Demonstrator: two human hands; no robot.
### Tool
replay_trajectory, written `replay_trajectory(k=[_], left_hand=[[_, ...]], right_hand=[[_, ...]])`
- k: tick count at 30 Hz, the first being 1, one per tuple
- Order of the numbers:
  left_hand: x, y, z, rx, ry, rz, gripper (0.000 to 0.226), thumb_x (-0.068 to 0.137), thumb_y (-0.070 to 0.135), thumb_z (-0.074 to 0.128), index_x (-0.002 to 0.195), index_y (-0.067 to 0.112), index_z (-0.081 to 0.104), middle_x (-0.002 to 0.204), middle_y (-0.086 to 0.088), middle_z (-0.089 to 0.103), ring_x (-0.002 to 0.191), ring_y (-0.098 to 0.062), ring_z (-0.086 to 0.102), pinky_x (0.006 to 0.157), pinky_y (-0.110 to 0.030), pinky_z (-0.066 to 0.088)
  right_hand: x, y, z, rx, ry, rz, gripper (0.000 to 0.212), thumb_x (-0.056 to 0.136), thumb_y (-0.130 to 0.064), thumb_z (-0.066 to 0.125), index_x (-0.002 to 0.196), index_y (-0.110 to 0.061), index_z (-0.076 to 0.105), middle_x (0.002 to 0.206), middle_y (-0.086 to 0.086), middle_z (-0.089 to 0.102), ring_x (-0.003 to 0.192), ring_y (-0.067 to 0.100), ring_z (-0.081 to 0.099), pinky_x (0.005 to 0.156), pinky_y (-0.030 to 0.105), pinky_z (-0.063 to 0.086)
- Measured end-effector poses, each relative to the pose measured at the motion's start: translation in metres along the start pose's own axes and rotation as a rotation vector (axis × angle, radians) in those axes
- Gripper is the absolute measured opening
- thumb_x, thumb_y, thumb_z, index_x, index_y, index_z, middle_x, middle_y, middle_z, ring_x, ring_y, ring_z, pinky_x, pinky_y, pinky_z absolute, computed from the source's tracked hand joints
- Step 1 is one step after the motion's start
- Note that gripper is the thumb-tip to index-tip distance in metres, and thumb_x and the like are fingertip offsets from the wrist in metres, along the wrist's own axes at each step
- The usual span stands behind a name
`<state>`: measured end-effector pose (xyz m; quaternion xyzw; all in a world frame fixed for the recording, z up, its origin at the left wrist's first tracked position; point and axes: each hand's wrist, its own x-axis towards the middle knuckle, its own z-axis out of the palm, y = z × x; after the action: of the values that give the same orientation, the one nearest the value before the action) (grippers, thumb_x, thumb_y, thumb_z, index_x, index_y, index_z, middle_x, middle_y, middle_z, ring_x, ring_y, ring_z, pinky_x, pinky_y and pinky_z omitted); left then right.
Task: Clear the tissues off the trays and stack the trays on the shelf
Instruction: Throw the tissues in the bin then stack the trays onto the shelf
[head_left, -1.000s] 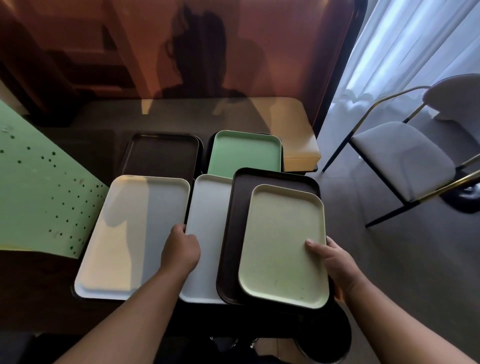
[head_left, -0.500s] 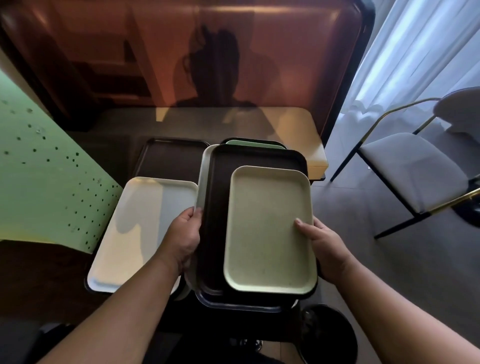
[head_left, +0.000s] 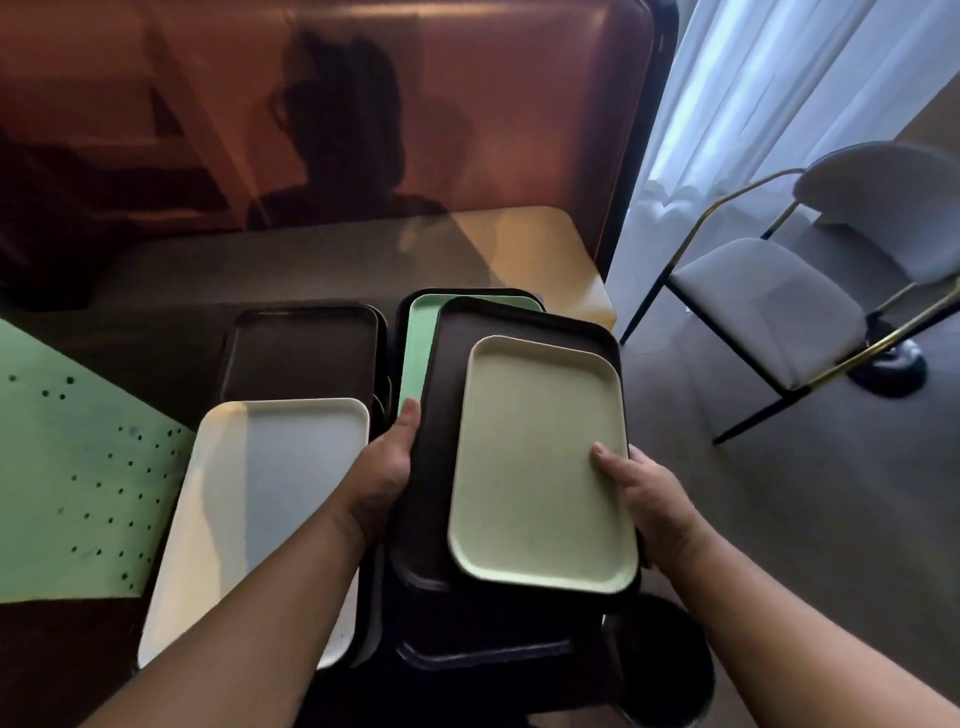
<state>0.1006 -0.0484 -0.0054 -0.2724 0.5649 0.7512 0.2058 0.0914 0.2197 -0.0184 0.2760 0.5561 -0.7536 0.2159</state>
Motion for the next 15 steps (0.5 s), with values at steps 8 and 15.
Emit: replay_trajectory(k=[8,15], left_hand=[[0.069,0.02,-0.022,0.899,0.406,0.134,0.027,0.09,0.027,0.057,0.113,0.017,0.066,0.115,-0.008,0.069,0.101,-0.03,0.064,0.084,-0.039,0.051],[0.106,0.006,-0.024,1.339,0.345,0.006,0.037,0.094,0.002,0.042,0.131,0.0,0.043,0.138,-0.024,0.048,0.122,-0.044,0.053,0.094,-0.05,0.045]], right_hand=[[0.025,0.002,0.012,0.098,0.18,-0.045,0.032,0.1,-0.01,0.058,0.129,0.004,0.058,0.121,0.034,0.069,0.115,0.056,0.062,0.097,0.067,0.051],[0.033,0.009,0.003,0.091,0.257,-0.053,0.034,0.096,-0.019,0.065,0.126,-0.003,0.064,0.118,0.028,0.073,0.112,0.051,0.067,0.098,0.067,0.051]])
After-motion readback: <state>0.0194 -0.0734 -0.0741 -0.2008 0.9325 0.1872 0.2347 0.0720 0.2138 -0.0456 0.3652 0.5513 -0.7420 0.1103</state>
